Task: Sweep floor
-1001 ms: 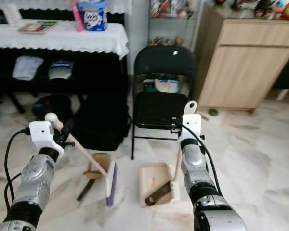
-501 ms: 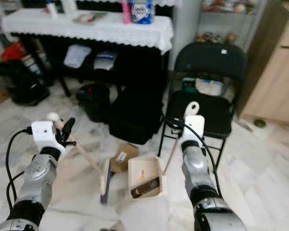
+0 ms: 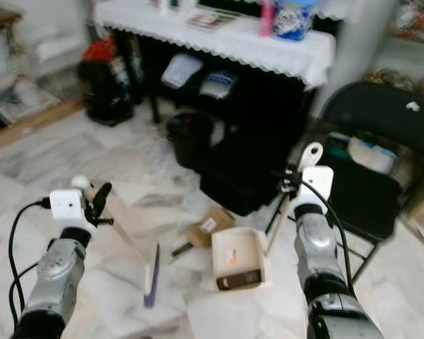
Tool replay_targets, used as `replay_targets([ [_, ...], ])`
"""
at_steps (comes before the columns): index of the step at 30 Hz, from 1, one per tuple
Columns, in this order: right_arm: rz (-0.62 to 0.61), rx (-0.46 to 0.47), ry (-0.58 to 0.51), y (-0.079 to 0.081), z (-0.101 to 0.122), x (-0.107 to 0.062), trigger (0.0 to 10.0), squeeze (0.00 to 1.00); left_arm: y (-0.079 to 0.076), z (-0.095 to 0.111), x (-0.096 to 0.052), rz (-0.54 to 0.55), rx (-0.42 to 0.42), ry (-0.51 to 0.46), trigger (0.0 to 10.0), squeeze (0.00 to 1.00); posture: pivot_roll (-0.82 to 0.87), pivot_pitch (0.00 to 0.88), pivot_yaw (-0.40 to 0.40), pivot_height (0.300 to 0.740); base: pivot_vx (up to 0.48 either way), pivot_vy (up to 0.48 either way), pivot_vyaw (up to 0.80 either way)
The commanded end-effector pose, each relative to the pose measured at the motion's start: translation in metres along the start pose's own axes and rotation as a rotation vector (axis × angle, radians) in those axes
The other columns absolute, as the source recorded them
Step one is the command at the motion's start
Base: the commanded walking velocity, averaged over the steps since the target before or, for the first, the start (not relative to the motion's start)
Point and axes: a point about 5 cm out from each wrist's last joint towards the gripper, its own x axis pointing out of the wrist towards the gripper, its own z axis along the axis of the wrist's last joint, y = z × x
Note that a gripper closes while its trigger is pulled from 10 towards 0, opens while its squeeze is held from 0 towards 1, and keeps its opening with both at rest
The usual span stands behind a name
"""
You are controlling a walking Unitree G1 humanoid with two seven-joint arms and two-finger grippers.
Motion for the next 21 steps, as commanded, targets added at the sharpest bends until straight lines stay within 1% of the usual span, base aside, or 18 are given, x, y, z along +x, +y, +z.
replay_targets([
  [1, -0.005, 0.044, -0.033, 0.003, 0.01, 0.006, 10.0, 0.0, 0.003, 0.016, 0.011, 0.032, 0.012, -0.077, 10.0, 0.0, 0.04, 0.0, -0.058, 0.74, 0.0, 0.0, 0.8],
  [2, -0.005, 0.044, -0.033, 0.003, 0.01, 0.006, 10.0, 0.0, 0.003, 0.016, 0.011, 0.032, 0.012, -0.077, 10.0, 0.0, 0.04, 0.0, -0.058, 0.74, 0.0, 0.0, 0.8],
  [4, 0.019, 0.049, -0.007, 0.013, 0.009, 0.01, 10.0, 0.0, -0.006, 0.018, 0.016, 0.026, 0.007, -0.083, 10.0, 0.0, 0.03, 0.0, -0.024, 0.74, 0.0, 0.0, 0.8],
  [8, 0.017, 0.052, -0.011, 0.015, 0.009, 0.01, 10.0, 0.0, -0.008, 0.017, 0.015, 0.016, 0.005, -0.077, 10.0, 0.0, 0.02, 0.0, -0.019, 0.74, 0.0, 0.0, 0.8],
  [9, 0.0, 0.066, -0.038, 0.015, 0.015, 0.012, 10.0, 0.0, -0.012, 0.016, 0.017, -0.015, 0.012, -0.068, 10.0, 0.0, 0.01, 0.0, 0.003, 0.74, 0.0, 0.0, 0.8],
  [10, -0.007, 0.074, -0.048, 0.015, 0.017, 0.012, 10.0, 0.0, -0.013, 0.016, 0.018, -0.024, 0.015, -0.065, 10.0, 0.0, 0.01, 0.0, 0.005, 0.74, 0.0, 0.0, 0.8],
  [15, -0.016, 0.079, -0.049, 0.015, 0.017, 0.013, 10.0, 0.0, -0.014, 0.02, 0.024, -0.017, 0.017, -0.08, 10.0, 0.0, 0.04, 0.0, 0.002, 0.74, 0.0, 0.0, 0.8],
  [21, -0.015, 0.08, -0.064, 0.015, 0.019, 0.013, 10.0, 0.0, -0.011, 0.026, 0.024, 0.006, 0.015, -0.11, 10.0, 0.0, 0.06, 0.0, -0.011, 0.74, 0.0, 0.0, 0.8],
])
